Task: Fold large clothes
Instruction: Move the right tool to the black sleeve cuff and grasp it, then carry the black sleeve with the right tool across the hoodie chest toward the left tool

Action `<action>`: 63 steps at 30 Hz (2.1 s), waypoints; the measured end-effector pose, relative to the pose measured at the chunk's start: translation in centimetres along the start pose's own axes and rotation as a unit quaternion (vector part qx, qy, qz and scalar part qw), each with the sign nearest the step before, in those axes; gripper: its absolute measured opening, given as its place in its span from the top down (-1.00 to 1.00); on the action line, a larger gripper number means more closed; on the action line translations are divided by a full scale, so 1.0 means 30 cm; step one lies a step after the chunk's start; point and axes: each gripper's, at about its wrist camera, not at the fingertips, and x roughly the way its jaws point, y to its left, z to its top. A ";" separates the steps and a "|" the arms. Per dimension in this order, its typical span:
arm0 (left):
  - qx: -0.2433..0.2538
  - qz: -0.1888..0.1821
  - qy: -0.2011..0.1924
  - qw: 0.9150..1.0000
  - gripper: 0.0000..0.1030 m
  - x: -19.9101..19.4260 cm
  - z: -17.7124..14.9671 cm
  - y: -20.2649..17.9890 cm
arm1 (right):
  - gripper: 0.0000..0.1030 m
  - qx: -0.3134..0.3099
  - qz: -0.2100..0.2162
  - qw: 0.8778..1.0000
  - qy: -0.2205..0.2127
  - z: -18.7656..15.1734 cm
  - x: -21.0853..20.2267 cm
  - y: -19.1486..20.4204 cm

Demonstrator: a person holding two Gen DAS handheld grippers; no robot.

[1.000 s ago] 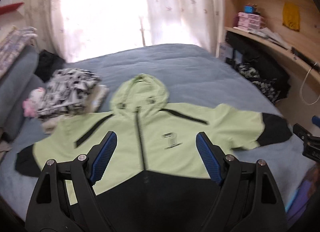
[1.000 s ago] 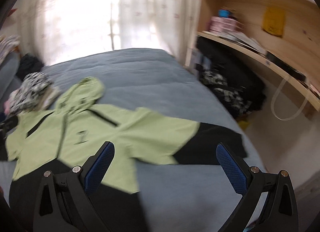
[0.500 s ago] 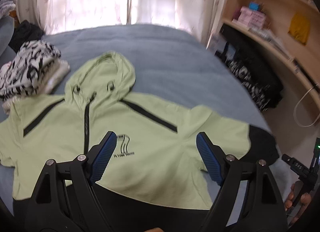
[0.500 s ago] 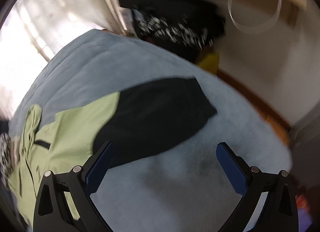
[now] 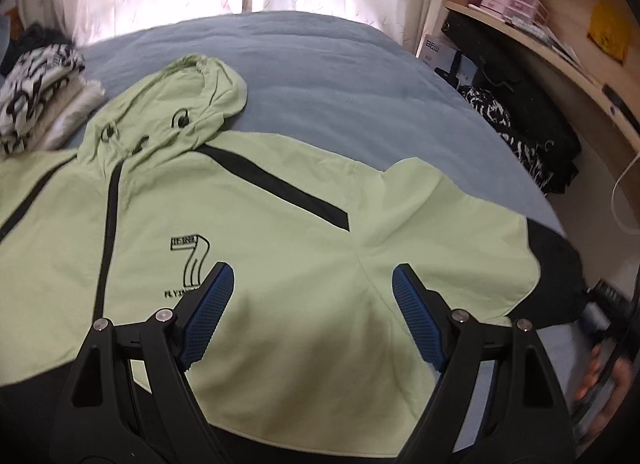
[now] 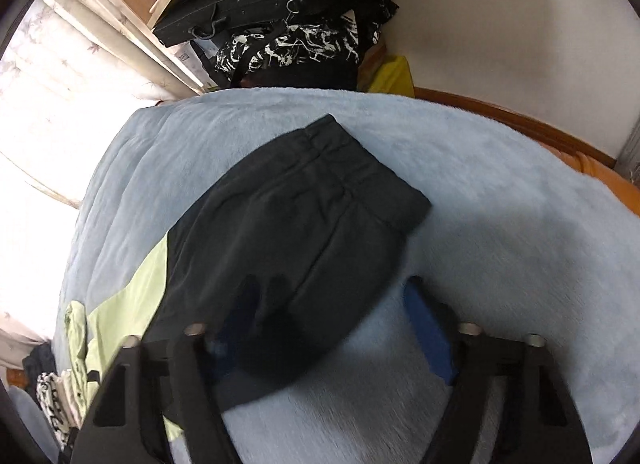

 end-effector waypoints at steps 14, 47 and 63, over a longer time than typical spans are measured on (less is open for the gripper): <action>-0.032 0.075 -0.080 0.993 -0.10 -0.191 0.032 0.251 | 0.83 -0.197 0.264 0.939 -0.095 -0.243 -0.513 0.693; -0.033 0.005 0.033 0.999 0.38 -0.198 -0.296 0.476 | -0.01 -0.119 0.156 0.979 0.050 -0.423 0.146 0.491; -0.017 0.000 0.041 0.999 0.38 -0.191 -0.319 0.441 | 0.94 -0.044 0.203 0.978 -0.034 -0.264 0.157 0.425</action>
